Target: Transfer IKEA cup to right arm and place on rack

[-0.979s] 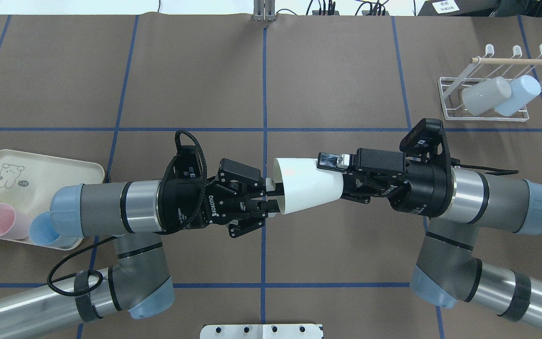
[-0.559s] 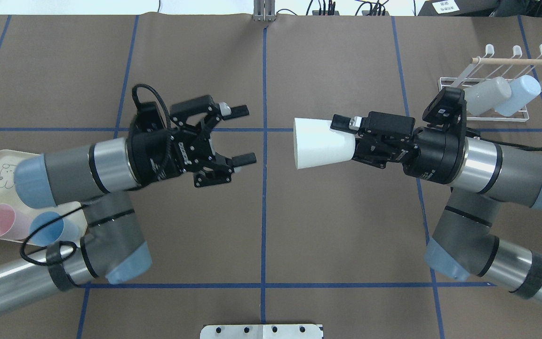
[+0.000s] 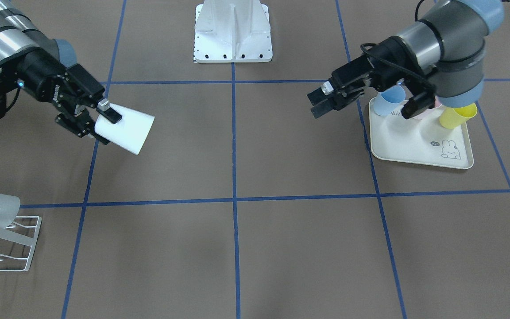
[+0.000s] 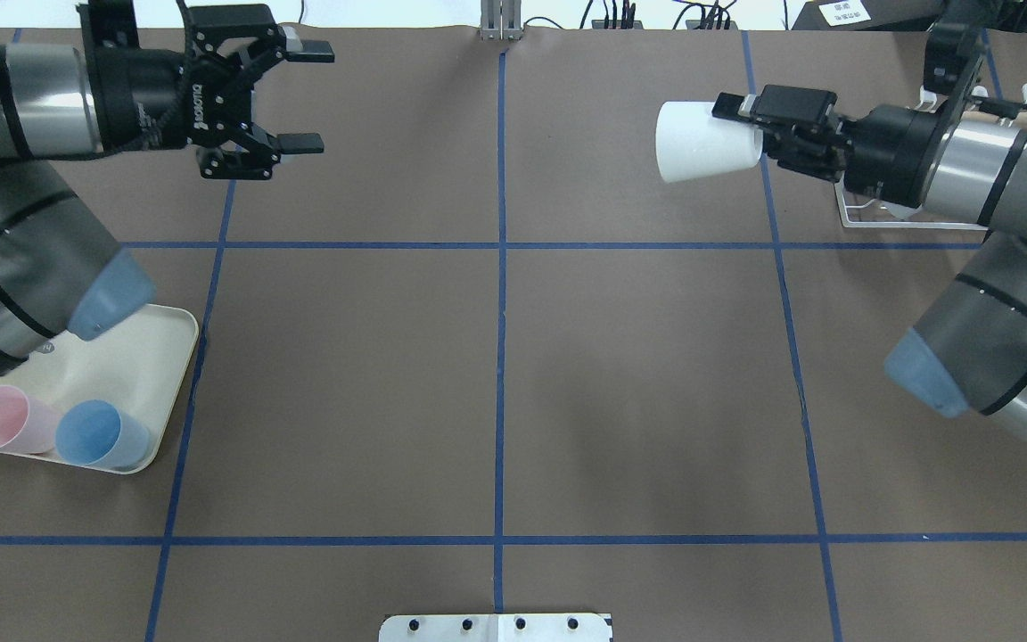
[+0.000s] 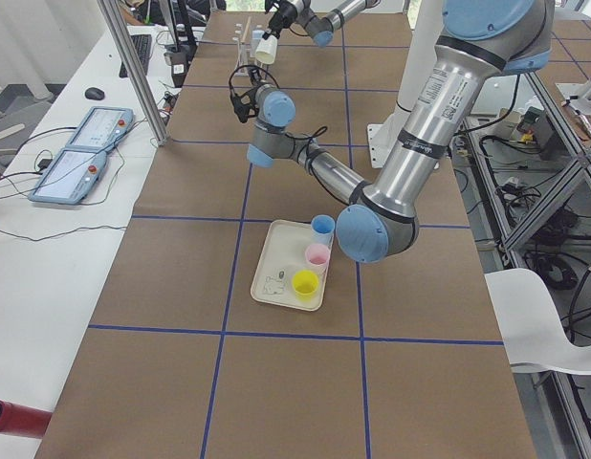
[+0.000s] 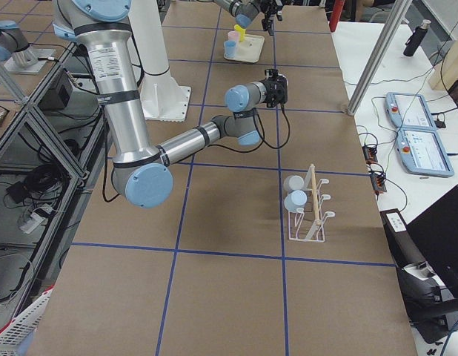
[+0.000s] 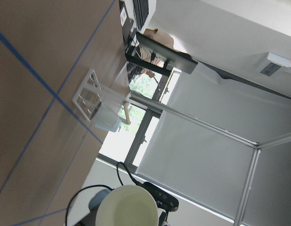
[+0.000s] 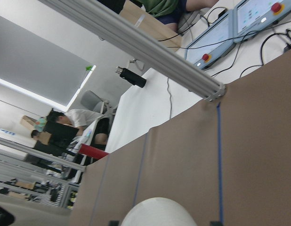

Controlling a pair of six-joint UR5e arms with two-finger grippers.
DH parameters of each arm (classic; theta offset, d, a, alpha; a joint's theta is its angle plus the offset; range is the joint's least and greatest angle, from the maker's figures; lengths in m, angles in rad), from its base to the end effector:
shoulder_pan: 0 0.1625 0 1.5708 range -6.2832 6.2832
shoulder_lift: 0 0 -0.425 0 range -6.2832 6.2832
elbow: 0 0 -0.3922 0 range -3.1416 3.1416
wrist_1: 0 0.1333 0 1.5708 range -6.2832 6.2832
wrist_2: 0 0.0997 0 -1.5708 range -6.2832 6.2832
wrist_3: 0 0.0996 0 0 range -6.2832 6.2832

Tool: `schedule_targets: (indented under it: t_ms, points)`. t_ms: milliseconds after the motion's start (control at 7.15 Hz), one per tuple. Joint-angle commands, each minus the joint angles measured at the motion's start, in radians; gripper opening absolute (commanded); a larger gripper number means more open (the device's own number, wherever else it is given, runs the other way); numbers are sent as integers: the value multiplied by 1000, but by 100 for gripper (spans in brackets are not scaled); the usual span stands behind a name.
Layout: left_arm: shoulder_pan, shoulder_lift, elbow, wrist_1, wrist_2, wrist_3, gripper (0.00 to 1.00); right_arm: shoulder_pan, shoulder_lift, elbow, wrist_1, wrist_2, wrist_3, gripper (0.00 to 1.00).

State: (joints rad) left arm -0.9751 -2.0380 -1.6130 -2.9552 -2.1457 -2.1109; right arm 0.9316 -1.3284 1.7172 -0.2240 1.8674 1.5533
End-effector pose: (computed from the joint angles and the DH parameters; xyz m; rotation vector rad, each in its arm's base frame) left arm 0.2607 -0.5257 0.2296 0.0146 1.8715 -0.5123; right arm -0.2400 -0.4976 0.3124 0.5965 -1.6413 0.4156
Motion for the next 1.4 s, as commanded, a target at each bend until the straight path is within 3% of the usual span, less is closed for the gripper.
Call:
schedule_targets:
  t_ms: [0,140,280,559,699,839,979,1259]
  points:
    - [-178,78,11,189,-199,369,100,242,5,1,-311,266,-256,17]
    - [-194,99,7,309,-203,541,100,353,8,2,-471,392,-448,17]
    - [-223,122,2,391,-203,666,100,439,0,1,-635,465,-642,16]
    - [-270,156,-2,538,-194,883,100,499,-9,2,-975,446,-1049,16]
    - [-298,179,-2,620,-186,1028,100,503,-20,2,-1114,340,-1252,17]
    - [-321,209,-2,683,-150,1178,100,501,-23,-30,-1159,279,-1348,17]
    - [-321,247,-2,699,-107,1248,100,500,-9,-85,-1154,288,-1352,17]
    - [-321,257,-7,699,-97,1250,100,500,-3,-140,-1151,289,-1343,17]
